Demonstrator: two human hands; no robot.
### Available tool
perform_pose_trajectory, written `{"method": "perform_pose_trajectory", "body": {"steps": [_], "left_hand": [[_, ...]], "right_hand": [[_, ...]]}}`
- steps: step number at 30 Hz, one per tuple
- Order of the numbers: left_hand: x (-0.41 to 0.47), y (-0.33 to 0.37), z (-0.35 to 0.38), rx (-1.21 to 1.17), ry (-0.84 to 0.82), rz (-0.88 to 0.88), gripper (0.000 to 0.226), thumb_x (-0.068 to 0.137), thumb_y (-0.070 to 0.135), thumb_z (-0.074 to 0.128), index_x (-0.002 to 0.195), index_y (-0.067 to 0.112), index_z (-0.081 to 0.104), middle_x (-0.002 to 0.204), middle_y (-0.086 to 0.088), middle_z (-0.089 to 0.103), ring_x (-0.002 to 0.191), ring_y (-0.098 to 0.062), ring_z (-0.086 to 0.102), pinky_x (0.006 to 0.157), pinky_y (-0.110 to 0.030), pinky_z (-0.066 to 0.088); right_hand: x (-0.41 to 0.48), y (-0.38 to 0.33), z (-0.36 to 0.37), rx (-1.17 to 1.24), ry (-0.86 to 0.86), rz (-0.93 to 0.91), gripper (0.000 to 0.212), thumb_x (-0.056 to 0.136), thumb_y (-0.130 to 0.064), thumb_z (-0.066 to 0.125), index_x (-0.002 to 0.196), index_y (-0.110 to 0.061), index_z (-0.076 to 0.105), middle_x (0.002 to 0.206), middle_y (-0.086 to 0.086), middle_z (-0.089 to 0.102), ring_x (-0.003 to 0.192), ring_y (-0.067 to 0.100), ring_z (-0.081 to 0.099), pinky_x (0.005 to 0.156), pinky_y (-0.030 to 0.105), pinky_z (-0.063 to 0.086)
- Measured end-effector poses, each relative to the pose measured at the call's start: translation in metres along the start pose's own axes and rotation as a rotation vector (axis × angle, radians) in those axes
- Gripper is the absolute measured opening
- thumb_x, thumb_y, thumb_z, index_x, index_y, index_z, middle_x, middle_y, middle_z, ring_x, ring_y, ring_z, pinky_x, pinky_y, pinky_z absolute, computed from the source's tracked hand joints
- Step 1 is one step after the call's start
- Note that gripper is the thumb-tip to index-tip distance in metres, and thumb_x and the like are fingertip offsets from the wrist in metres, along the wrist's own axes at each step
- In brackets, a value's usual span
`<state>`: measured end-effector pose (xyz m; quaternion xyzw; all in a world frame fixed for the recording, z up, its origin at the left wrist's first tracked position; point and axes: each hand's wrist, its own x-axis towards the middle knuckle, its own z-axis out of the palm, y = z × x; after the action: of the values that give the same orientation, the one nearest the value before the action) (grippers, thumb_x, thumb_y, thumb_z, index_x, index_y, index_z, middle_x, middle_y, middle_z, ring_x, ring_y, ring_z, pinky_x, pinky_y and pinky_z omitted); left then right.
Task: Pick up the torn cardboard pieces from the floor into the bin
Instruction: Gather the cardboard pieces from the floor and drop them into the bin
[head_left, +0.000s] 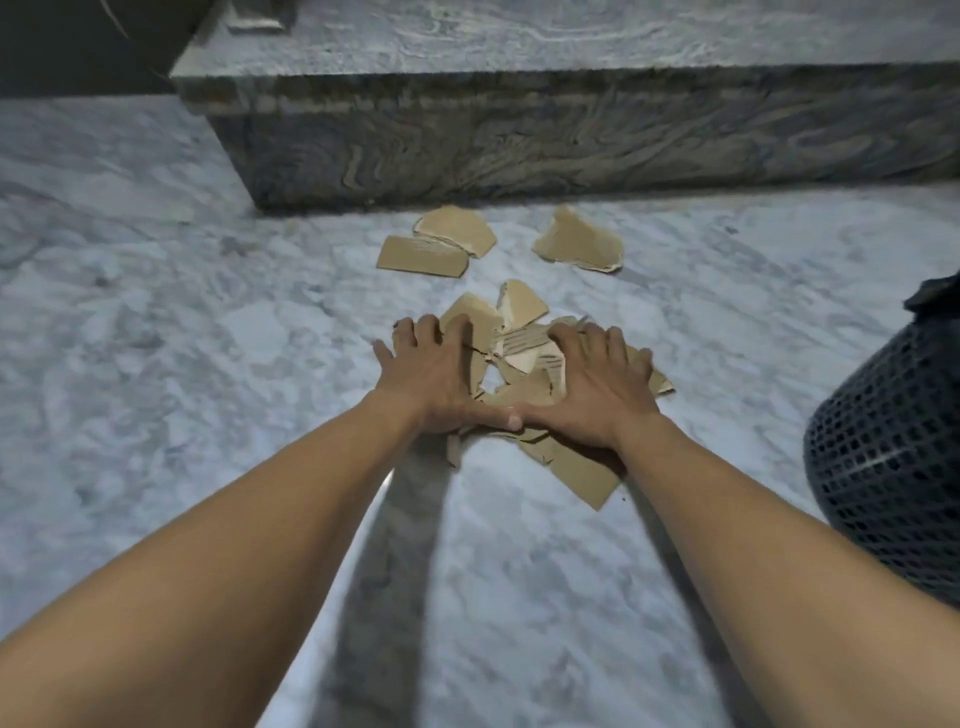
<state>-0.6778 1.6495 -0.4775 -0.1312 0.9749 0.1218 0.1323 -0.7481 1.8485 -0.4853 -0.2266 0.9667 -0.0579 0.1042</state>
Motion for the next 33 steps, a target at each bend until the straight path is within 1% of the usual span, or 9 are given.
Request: {"method": "perform_pose_trajectory", "body": {"steps": [6, 10, 14, 17, 20, 23, 26, 30, 33], "left_hand": [[-0.002, 0.009, -0.007, 0.077, -0.020, 0.016, 0.123, 0.040, 0.094, 0.069, 0.139, 0.031, 0.031, 0.129, -0.010, 0.037, 0.122, -0.036, 0.035, 0.096, -0.053, 0.039], [-0.016, 0.024, -0.010, -0.132, -0.136, -0.014, 0.115, 0.046, 0.074, 0.087, 0.137, 0.029, 0.032, 0.128, -0.009, 0.039, 0.122, -0.034, 0.033, 0.094, -0.044, 0.043], [-0.037, 0.038, -0.006, -0.348, -0.086, 0.025, 0.116, 0.049, 0.054, 0.096, 0.147, 0.030, 0.038, 0.131, -0.003, 0.053, 0.123, -0.032, 0.049, 0.098, -0.038, 0.046], [-0.054, 0.042, -0.003, -0.630, -0.060, -0.008, 0.102, 0.049, 0.026, 0.098, 0.141, 0.027, 0.055, 0.117, 0.010, 0.066, 0.110, -0.019, 0.064, 0.092, -0.028, 0.050], [-0.066, 0.047, -0.007, -0.885, -0.072, -0.091, 0.096, 0.041, 0.018, 0.094, 0.131, 0.025, 0.063, 0.108, 0.009, 0.073, 0.100, -0.018, 0.069, 0.092, -0.039, 0.057], [-0.079, 0.061, -0.028, -1.200, -0.137, -0.183, 0.083, 0.051, -0.003, 0.091, 0.127, 0.017, 0.063, 0.104, -0.007, 0.074, 0.090, -0.029, 0.074, 0.077, -0.044, 0.063], [-0.094, 0.088, -0.059, -1.404, -0.168, -0.207, 0.066, 0.067, -0.011, 0.083, 0.123, 0.017, 0.062, 0.099, -0.013, 0.074, 0.079, -0.031, 0.075, 0.062, -0.039, 0.061], [-0.111, 0.122, -0.099, -1.479, -0.089, -0.175, 0.053, 0.078, -0.012, 0.069, 0.122, 0.017, 0.061, 0.093, -0.019, 0.068, 0.059, -0.032, 0.065, 0.039, -0.029, 0.045], [-0.122, 0.151, -0.138, -1.494, -0.075, -0.099, 0.052, 0.078, -0.015, 0.063, 0.117, 0.020, 0.061, 0.089, -0.020, 0.066, 0.056, -0.036, 0.065, 0.049, -0.056, 0.057]], "right_hand": [[-0.011, 0.006, -0.015, 0.260, -0.080, 0.057, 0.097, 0.072, -0.075, 0.067, 0.151, -0.040, 0.023, 0.134, 0.012, 0.044, 0.122, 0.036, 0.048, 0.101, 0.046, 0.042], [-0.037, 0.001, -0.006, 0.363, 0.026, 0.097, 0.061, 0.093, -0.061, 0.053, 0.145, -0.042, 0.028, 0.134, 0.006, 0.043, 0.110, 0.037, 0.058, 0.087, 0.040, 0.047], [-0.060, -0.004, 0.006, 0.530, 0.175, 0.244, 0.064, 0.098, -0.055, 0.049, 0.154, -0.035, 0.024, 0.146, 0.002, 0.042, 0.125, 0.031, 0.052, 0.094, 0.041, 0.046], [-0.073, -0.011, -0.002, 0.645, 0.206, 0.313, 0.069, 0.098, -0.046, 0.056, 0.158, -0.029, 0.027, 0.150, 0.001, 0.044, 0.133, 0.024, 0.047, 0.097, 0.033, 0.040], [-0.085, -0.012, -0.022, 0.665, 0.231, 0.298, 0.072, 0.098, -0.044, 0.056, 0.160, -0.028, 0.022, 0.146, 0.000, 0.047, 0.131, 0.022, 0.048, 0.096, 0.029, 0.039], [-0.096, -0.008, -0.051, 0.682, 0.268, 0.319, 0.079, 0.098, -0.045, 0.055, 0.161, -0.027, 0.011, 0.148, 0.001, 0.047, 0.132, 0.021, 0.047, 0.097, 0.029, 0.039], [-0.110, -0.001, -0.080, 0.704, 0.343, 0.347, 0.079, 0.099, -0.049, 0.052, 0.161, -0.025, 0.010, 0.154, 0.002, 0.044, 0.137, 0.021, 0.045, 0.103, 0.030, 0.038], [-0.128, 0.000, -0.118, 0.723, 0.460, 0.368, 0.069, 0.101, -0.048, 0.049, 0.160, -0.025, 0.020, 0.158, 0.001, 0.040, 0.141, 0.022, 0.042, 0.106, 0.030, 0.036], [-0.142, 0.003, -0.157, 0.729, 0.577, 0.383, 0.065, 0.102, -0.046, 0.047, 0.159, -0.026, 0.024, 0.157, -0.001, 0.043, 0.140, 0.021, 0.043, 0.105, 0.031, 0.038]]}}
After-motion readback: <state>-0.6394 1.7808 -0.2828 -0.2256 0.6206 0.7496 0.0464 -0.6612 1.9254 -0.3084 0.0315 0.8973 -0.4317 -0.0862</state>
